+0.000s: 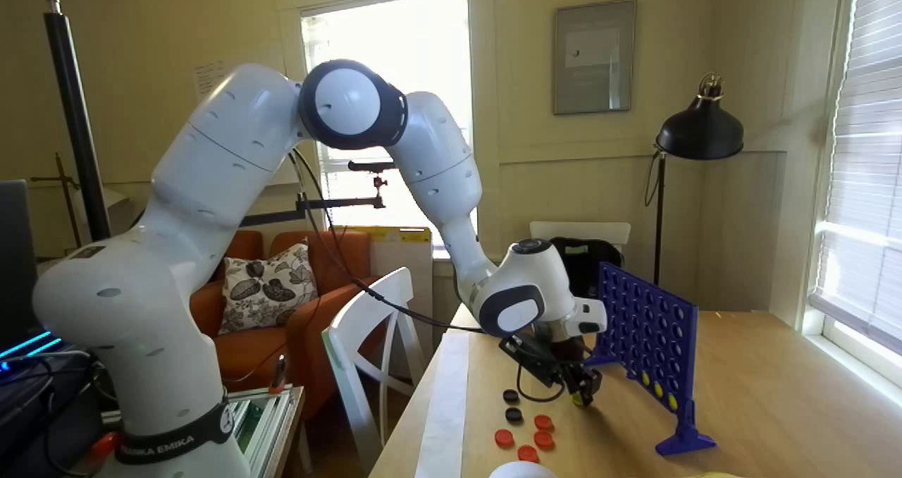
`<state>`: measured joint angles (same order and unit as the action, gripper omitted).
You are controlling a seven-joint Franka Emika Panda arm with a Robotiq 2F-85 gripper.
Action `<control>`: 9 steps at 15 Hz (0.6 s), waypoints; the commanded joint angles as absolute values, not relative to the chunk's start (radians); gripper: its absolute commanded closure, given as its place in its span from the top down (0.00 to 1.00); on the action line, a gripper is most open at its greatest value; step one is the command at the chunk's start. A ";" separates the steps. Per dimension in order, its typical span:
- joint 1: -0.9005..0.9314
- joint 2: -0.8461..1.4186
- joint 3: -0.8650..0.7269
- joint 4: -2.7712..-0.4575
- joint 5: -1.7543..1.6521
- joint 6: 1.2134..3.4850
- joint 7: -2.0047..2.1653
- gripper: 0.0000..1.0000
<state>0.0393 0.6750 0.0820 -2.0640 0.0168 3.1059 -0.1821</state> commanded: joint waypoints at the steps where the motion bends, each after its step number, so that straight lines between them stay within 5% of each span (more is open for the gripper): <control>1: 0.022 0.686 0.094 -2.063 -0.012 3.124 -0.157 0.11; 9: 0.023 0.649 0.105 -2.105 -0.012 3.197 -0.153 0.11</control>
